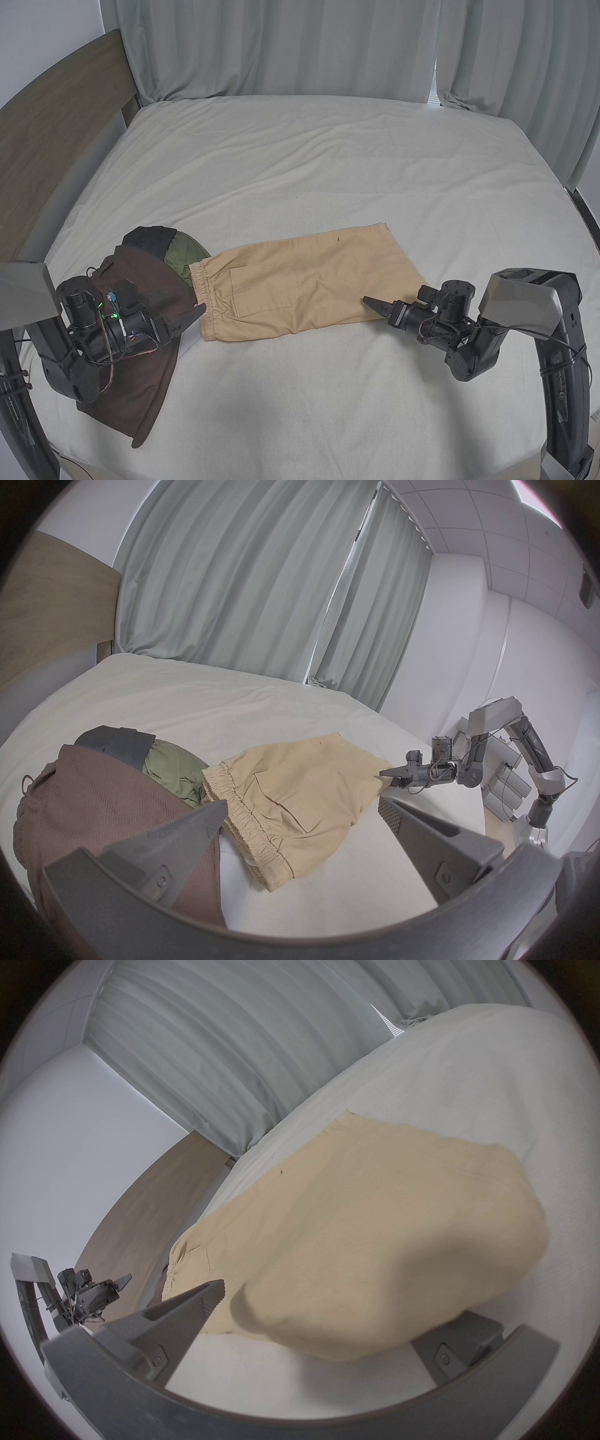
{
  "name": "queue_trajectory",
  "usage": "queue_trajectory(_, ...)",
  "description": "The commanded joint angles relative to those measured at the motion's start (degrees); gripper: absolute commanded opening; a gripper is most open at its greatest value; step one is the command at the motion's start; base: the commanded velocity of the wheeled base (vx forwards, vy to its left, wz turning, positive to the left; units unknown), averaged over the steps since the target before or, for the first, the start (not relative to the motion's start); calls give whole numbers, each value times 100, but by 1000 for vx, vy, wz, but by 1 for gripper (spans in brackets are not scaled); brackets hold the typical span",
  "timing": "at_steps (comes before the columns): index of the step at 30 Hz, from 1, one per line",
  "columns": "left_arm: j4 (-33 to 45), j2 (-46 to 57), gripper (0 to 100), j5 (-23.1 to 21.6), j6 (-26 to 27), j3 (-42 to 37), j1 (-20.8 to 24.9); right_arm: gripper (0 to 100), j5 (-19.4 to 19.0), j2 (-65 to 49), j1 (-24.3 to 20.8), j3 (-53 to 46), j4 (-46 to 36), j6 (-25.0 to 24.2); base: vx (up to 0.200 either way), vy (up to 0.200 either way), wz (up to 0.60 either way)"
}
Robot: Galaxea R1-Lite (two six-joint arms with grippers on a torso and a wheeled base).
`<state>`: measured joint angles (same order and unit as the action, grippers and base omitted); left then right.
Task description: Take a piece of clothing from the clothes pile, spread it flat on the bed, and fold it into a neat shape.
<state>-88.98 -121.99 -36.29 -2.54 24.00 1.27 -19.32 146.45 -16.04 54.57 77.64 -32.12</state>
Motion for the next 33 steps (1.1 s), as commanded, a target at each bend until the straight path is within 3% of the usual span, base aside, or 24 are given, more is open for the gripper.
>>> queue_trajectory(1,-5,-9,100,-1,-10,-1,-4,100,51,174,-241,335,-65,-198,0,0,0)
queue_trajectory(17,-5,-18,100,-1,-72,8,-13,100,139,279,-233,502,-65,-233,0,0,0)
queue_trajectory(18,-5,-18,100,-1,-72,8,-4,0,174,314,-224,502,-65,-224,0,0,0)
queue_trajectory(30,-5,-97,100,-1,-72,17,5,0,174,323,-224,406,5,-172,0,0,0)
queue_trajectory(33,-5,-106,100,-1,-72,8,14,0,174,235,-197,133,5,110,0,0,0)
